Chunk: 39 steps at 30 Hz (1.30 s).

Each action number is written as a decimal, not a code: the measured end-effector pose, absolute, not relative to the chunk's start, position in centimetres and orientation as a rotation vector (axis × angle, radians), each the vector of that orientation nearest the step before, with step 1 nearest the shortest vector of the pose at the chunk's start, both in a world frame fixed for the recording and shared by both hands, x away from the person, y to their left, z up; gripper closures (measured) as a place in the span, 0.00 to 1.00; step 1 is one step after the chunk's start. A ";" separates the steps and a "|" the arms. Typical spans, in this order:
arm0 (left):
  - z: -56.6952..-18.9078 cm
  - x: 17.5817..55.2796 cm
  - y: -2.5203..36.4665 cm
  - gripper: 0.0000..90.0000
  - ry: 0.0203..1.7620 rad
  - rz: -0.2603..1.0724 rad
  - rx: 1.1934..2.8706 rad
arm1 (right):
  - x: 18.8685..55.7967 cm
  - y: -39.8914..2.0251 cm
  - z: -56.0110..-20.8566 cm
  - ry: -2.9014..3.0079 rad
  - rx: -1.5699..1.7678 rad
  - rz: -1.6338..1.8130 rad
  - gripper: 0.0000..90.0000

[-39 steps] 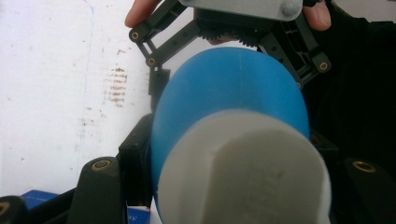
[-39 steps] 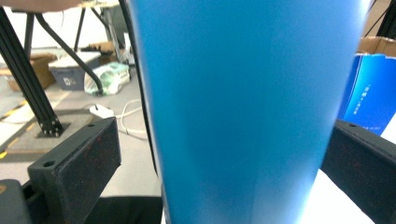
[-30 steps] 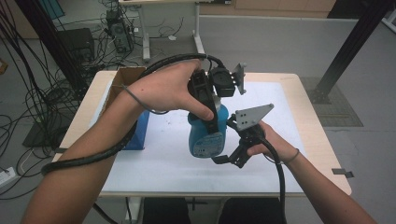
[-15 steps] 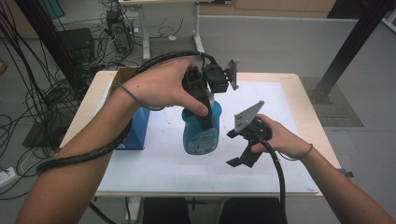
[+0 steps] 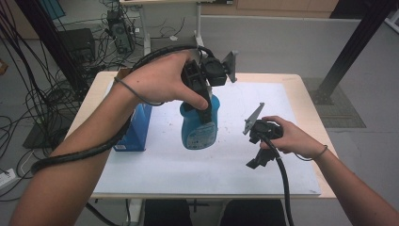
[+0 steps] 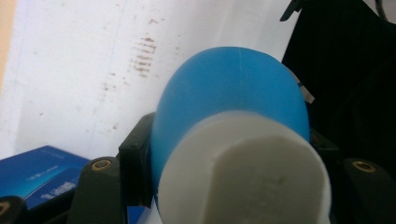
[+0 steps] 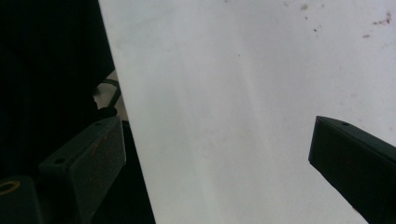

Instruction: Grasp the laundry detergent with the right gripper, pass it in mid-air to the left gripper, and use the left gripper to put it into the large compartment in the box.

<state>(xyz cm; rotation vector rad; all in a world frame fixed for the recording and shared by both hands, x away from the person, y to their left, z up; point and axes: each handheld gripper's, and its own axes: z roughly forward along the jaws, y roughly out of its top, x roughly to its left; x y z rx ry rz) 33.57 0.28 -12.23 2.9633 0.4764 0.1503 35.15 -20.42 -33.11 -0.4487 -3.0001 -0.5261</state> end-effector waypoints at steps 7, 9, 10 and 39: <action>-10.3 34.5 0.7 0.42 0.609 0.172 2.931 | 35.3 -20.4 -33.3 -3.005 -0.477 -0.512 0.04; -9.7 34.9 0.9 0.42 0.643 0.176 2.924 | 35.5 -20.3 -33.4 -3.006 -0.480 -0.526 0.04; -9.4 35.1 1.0 0.42 0.663 0.176 2.921 | 35.5 -20.3 -33.4 -3.006 -0.480 -0.526 0.04; -3.8 42.7 10.6 0.42 1.343 0.274 2.621 | 35.7 -19.7 -34.4 -2.999 -0.496 -0.551 0.04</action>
